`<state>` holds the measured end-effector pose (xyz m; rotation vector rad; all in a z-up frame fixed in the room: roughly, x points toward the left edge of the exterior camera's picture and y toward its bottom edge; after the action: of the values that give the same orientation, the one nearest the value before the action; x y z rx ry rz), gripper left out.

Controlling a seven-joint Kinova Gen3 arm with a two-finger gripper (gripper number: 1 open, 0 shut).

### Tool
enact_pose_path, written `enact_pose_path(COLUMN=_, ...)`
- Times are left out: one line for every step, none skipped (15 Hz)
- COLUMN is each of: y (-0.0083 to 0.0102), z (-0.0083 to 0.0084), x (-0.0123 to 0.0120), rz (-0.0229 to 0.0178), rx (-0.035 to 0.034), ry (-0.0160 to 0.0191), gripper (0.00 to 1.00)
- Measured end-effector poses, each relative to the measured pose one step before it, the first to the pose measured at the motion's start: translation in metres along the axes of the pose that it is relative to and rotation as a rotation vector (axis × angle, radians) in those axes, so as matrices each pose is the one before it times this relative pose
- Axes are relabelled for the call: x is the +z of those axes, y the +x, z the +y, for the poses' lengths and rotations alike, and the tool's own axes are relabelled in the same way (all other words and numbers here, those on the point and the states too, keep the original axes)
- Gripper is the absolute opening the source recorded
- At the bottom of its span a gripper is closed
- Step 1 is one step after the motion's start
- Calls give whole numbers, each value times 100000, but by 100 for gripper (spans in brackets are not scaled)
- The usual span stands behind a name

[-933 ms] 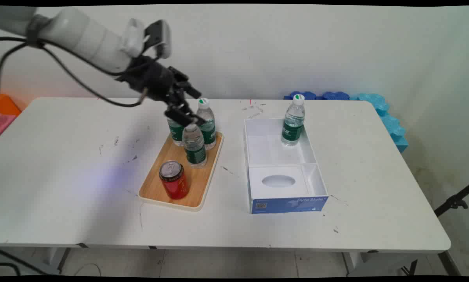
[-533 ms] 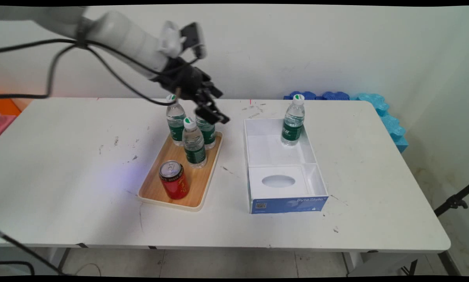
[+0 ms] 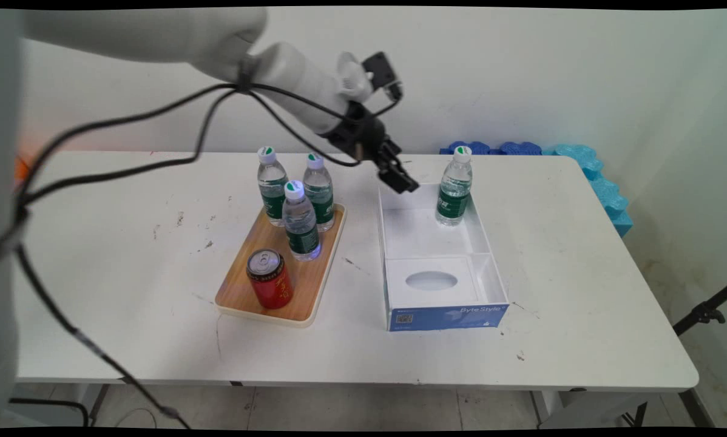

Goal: Pick up the green bottle from the white box

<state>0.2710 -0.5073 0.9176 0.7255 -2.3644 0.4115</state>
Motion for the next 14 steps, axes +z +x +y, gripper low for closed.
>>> enact_pose_path(y=527, z=1, x=1111, rz=450, rx=-1300, ry=215, gripper=100)
enact_pose_path(y=336, z=2, x=697, rz=325, rx=-825, ry=191, gripper=100)
enact_pose_path(y=428, z=-1, x=1015, rz=372, rx=-1206, ry=242, gripper=100)
enact_pose_path(y=278, z=-8, x=665, rz=215, rx=-660, ry=151, gripper=100)
enact_pose_path(y=420, z=26, x=979, rz=304, rx=-890, ry=160, gripper=100)
enact_pose_path(y=421, z=40, x=1054, rz=242, rx=-851, ry=213, gripper=100)
enact_pose_path(y=351, z=63, x=1014, rz=112, rx=-548, ry=116, gripper=100)
enact_pose_path(y=309, z=68, x=823, rz=105, rx=-324, ry=25, gripper=100)
enact_pose_path(y=325, z=85, x=904, rz=90, rx=-119, ry=-16, gripper=100)
enact_pose_path(y=299, z=70, x=843, rz=58, rx=-10, ry=-4, gripper=100)
enact_pose_path(y=256, z=66, x=679, rz=47, rx=71, ry=-44, gripper=100)
enact_pose_path(y=250, z=59, x=745, rz=-1, rx=53, ry=-43, gripper=100)
enact_pose_path(y=214, z=44, x=680, rz=-46, rx=66, ry=-11, gripper=100)
enact_pose_path(y=178, z=15, x=596, rz=-100, rx=90, ry=112, gripper=100)
